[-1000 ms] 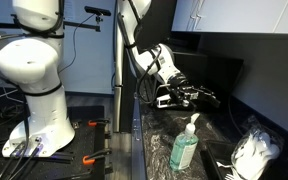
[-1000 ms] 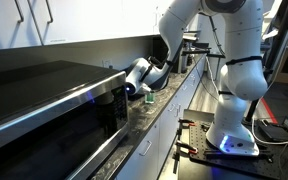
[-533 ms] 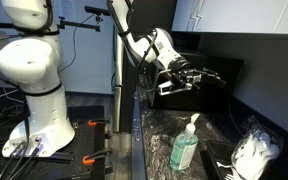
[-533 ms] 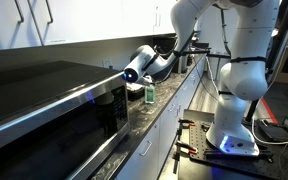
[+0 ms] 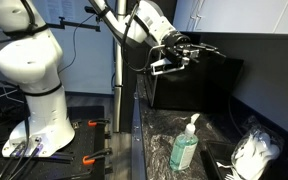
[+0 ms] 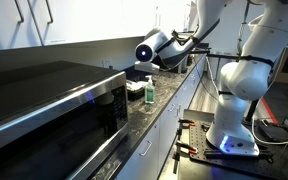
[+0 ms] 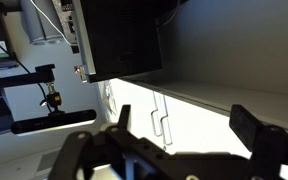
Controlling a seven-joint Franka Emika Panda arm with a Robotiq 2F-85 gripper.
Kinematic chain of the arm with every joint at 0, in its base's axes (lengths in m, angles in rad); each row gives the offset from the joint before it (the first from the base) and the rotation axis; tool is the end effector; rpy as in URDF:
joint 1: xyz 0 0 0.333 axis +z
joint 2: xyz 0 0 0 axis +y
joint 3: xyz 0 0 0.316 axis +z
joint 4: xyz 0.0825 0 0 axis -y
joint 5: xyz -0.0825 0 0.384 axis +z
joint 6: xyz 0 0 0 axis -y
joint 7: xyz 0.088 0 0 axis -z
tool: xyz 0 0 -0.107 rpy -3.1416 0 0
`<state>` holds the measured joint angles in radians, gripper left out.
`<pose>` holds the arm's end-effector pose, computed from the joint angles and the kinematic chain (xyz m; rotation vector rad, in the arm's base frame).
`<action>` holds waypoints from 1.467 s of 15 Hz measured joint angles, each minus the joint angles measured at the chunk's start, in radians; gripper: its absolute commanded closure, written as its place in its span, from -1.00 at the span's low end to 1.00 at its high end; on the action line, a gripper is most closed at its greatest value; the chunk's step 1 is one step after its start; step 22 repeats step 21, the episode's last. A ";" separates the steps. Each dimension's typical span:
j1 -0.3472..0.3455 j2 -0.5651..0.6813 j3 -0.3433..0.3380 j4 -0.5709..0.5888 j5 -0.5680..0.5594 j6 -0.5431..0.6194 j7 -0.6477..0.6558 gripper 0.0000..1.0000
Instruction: Put the bottle upright
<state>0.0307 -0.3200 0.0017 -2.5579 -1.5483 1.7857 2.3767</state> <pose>0.4185 -0.0722 0.4174 1.3951 -1.3461 1.3635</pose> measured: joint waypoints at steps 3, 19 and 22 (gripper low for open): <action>0.000 -0.149 -0.065 -0.064 -0.002 0.159 -0.131 -1.00; 0.159 -0.347 -0.545 -0.099 0.423 0.884 -1.239 -1.00; 0.203 -0.343 -0.580 -0.098 0.463 0.884 -1.297 -1.00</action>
